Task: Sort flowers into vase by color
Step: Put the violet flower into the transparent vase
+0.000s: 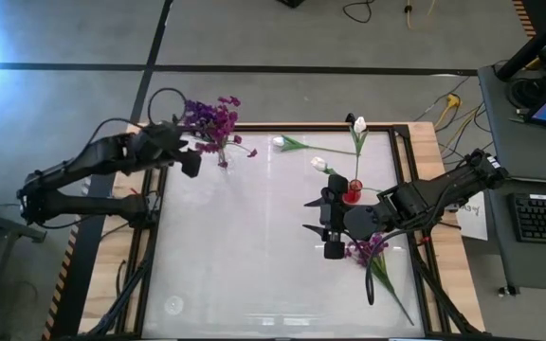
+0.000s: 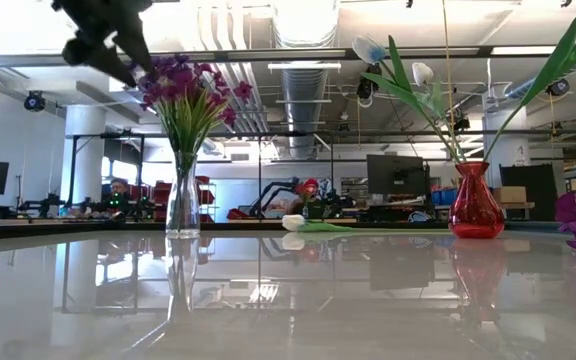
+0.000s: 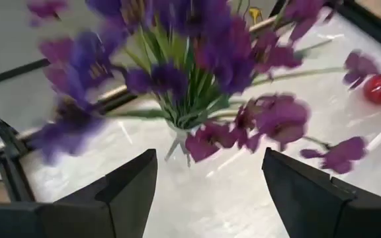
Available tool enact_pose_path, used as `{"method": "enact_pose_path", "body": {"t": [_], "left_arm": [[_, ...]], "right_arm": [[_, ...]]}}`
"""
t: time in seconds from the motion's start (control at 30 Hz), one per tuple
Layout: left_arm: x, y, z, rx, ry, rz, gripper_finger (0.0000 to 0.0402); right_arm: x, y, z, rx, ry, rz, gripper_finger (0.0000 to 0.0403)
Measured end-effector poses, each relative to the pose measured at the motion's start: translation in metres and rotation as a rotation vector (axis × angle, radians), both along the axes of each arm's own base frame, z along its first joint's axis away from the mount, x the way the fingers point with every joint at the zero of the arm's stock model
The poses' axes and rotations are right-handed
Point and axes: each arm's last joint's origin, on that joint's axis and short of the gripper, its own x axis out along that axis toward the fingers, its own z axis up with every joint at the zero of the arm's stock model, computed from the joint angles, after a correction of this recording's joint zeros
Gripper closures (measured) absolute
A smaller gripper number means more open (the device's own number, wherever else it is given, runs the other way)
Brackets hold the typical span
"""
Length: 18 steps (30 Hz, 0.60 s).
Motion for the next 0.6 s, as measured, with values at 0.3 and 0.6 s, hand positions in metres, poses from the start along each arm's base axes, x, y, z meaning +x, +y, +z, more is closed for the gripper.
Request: {"method": "enact_pose_path", "body": {"t": [0.3, 0.6], "left_arm": [[-0.005, -0.004, 0.038, 0.115, -0.075, -0.087, 0.0141], [0.022, 0.008, 0.054, 0.466, -0.178, -0.022, 0.0141]], "right_arm": [[0.000, 0.000, 0.000, -0.010, 0.003, 0.006, 0.0181], [0.000, 0.000, 0.000, -0.030, 0.007, 0.019, 0.0181]]}}
